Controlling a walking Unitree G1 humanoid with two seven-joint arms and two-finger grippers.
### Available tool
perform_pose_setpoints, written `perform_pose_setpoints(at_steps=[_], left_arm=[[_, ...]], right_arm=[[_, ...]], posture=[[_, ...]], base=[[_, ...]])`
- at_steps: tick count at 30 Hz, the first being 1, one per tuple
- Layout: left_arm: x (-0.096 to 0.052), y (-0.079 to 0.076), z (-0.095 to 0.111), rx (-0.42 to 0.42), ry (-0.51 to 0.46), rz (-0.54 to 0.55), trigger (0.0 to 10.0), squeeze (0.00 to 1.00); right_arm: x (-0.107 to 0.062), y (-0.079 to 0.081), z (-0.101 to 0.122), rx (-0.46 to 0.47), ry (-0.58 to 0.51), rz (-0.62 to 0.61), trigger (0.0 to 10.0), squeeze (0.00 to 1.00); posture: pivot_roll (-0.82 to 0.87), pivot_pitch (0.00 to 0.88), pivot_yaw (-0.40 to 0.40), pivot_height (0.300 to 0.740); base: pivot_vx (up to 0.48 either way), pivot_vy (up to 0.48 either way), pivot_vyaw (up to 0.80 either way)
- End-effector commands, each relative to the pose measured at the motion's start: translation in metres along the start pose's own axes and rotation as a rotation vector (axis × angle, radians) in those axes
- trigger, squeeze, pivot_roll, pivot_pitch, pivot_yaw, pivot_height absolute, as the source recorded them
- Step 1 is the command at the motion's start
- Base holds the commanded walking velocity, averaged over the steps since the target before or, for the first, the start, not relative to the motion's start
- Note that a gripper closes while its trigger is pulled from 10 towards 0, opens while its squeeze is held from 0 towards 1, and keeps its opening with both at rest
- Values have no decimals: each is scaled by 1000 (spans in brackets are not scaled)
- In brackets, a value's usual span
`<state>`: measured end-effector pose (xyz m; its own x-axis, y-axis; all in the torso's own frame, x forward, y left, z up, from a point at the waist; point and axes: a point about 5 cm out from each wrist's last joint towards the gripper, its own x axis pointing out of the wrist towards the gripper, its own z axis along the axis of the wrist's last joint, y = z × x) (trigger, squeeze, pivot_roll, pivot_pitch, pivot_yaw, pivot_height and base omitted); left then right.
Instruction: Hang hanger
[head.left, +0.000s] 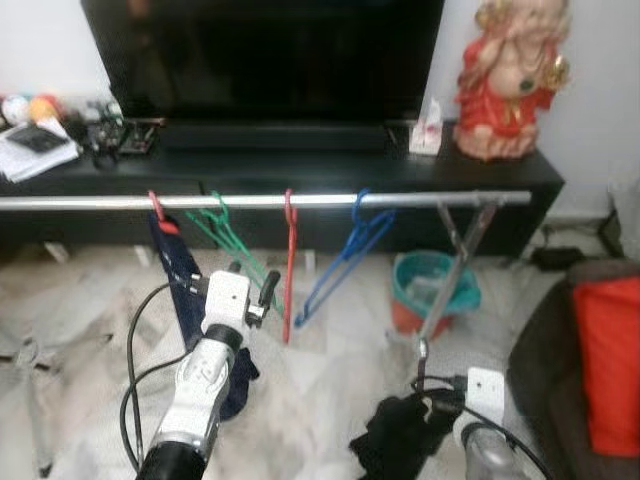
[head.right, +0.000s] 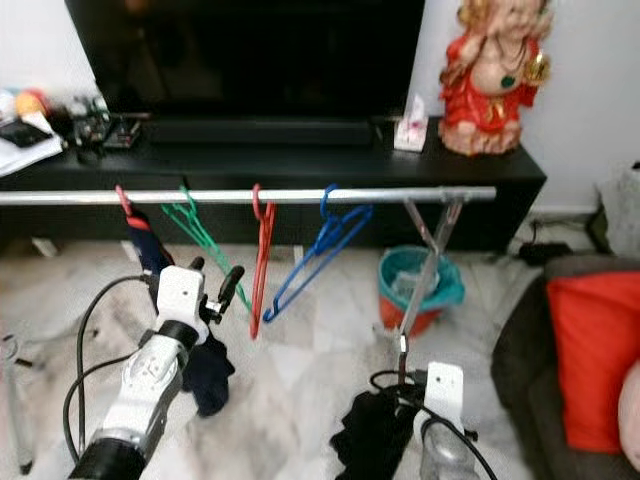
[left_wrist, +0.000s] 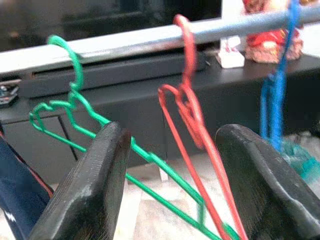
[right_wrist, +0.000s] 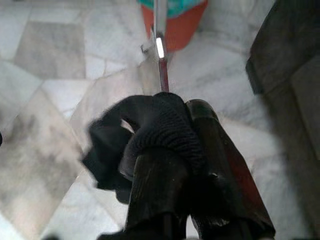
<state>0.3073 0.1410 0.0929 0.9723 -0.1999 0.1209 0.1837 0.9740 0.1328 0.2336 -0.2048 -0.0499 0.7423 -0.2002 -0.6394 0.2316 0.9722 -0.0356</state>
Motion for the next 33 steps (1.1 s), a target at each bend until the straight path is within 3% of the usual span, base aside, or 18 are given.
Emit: perform_pose_setpoints(at_steps=[1, 13, 19, 26, 31, 33], left_arm=[[-2, 12, 0, 7, 9, 32, 10000, 0], [0, 10, 3, 3, 3, 35, 10000, 0], [2, 14, 8, -55, 17, 67, 10000, 0], [9, 4, 38, -122, 99, -30, 10000, 0], [12, 11, 47, -156, 241, 37, 10000, 0], [15, 17, 52, -227, 315, 118, 10000, 0]], right_arm=[[1, 12, 6, 3, -26, 32, 10000, 0], [1, 13, 6, -15, -23, 43, 10000, 0], [1, 14, 4, -21, -20, 49, 10000, 0], [-1, 15, -1, -26, -11, 53, 10000, 0], [-1, 16, 1, -36, -8, 59, 10000, 0], [0, 16, 2, -44, -10, 63, 10000, 0]], posture=[[78, 0, -15, 740], [78, 0, -14, 740], [79, 0, -15, 740], [85, 0, -16, 740], [88, 0, -18, 740], [87, 0, -16, 740]], base=[[304, 0, 0], [298, 0, 0], [0, 0, 0], [0, 0, 0], [0, 0, 0], [0, 0, 0]])
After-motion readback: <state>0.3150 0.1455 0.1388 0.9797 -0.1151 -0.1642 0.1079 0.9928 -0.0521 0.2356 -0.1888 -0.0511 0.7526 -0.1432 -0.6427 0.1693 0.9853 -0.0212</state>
